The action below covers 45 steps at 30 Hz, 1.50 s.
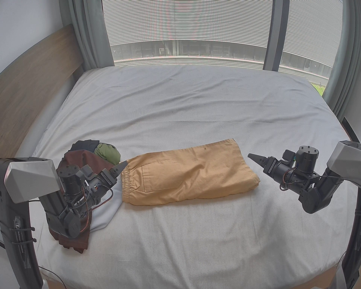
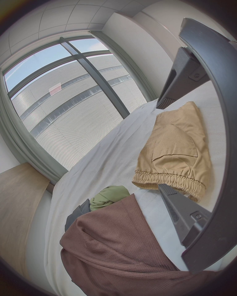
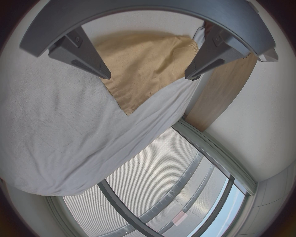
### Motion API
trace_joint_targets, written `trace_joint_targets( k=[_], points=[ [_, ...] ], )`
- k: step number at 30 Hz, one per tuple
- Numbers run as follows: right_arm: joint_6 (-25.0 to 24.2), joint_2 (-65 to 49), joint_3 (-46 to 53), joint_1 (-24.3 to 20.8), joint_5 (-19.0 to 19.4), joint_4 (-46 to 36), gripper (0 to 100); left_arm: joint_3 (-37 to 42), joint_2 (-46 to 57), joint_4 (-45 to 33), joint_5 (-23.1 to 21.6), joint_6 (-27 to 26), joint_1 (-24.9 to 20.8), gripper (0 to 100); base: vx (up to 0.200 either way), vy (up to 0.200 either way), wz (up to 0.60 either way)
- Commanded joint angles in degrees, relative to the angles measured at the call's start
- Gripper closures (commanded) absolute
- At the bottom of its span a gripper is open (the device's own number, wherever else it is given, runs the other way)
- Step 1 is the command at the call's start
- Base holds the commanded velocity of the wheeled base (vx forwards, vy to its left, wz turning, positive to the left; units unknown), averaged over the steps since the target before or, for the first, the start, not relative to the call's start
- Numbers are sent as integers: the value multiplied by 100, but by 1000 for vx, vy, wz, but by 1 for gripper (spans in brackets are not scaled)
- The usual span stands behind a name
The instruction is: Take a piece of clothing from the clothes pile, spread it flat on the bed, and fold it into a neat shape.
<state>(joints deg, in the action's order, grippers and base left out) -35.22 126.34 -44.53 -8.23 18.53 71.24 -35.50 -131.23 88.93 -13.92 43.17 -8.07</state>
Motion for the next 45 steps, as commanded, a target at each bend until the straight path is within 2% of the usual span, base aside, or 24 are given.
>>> trace_joint_targets(
  k=[1, 13, 40, 45],
  points=[
    [6, 57, 15, 58, 2, -119, 0, 69, 19, 1, -84, -1, 42, 0, 0, 0, 0],
    [6, 505, -152, 181, 2, -726, 0, 149, 10, 1, -339, 8, 183, 0, 0, 0, 0],
    [-38, 1305, -732, 49, -16, -1139, 0, 96, -69, -7, -313, -10, 201, 0, 0, 0, 0],
    [-64, 1472, -934, -144, -253, -1236, 0, 96, -69, -7, -304, -10, 201, 0, 0, 0, 0]
  ],
)
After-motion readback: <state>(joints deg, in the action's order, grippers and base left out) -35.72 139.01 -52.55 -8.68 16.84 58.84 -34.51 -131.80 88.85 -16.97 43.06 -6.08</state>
